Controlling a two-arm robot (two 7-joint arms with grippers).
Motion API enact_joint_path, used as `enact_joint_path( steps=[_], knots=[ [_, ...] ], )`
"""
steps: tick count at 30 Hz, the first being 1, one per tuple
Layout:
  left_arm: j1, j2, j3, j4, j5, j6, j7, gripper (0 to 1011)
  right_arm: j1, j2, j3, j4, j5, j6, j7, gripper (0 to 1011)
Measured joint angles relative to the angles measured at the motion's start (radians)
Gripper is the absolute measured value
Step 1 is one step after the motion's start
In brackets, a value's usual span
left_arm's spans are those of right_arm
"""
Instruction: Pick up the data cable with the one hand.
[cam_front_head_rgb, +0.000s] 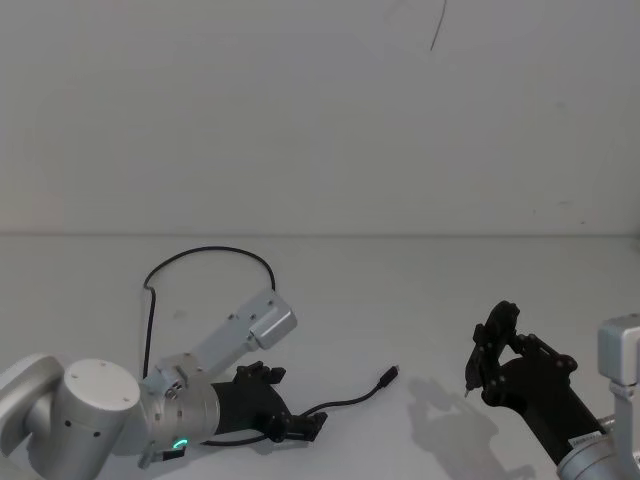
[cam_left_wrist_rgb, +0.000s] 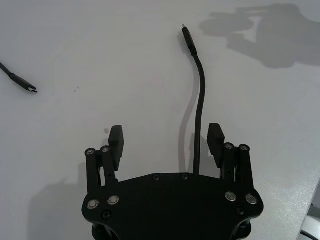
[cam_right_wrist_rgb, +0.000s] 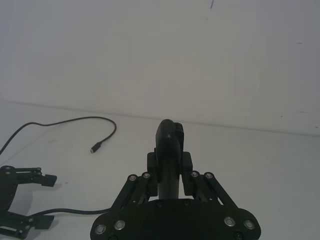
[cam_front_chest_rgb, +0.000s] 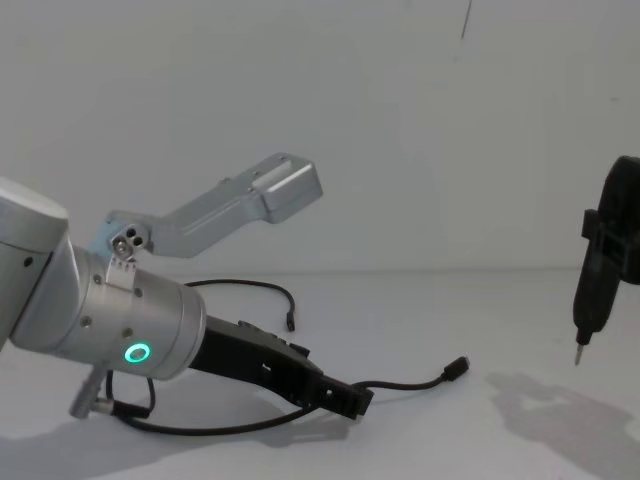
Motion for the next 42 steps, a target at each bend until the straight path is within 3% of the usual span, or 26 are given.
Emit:
enact_joint_path(
  steps=[9,31,42],
  knots=[
    [-0.005,-0.007,0.001,0.012,0.003,0.007,0.000,791,0.000,0.000,0.000,0.000,0.000,0.000,0.000,263],
    [-0.008,-0.012,0.001,0.021,0.005,0.013,0.001,73,0.000,0.000,0.000,0.000,0.000,0.000,0.000,263],
    [-0.005,-0.011,0.000,0.019,0.009,0.002,0.000,42,0.002,-0.001,0.001,0.000,0.001,-0.003,0.006,263]
  ],
)
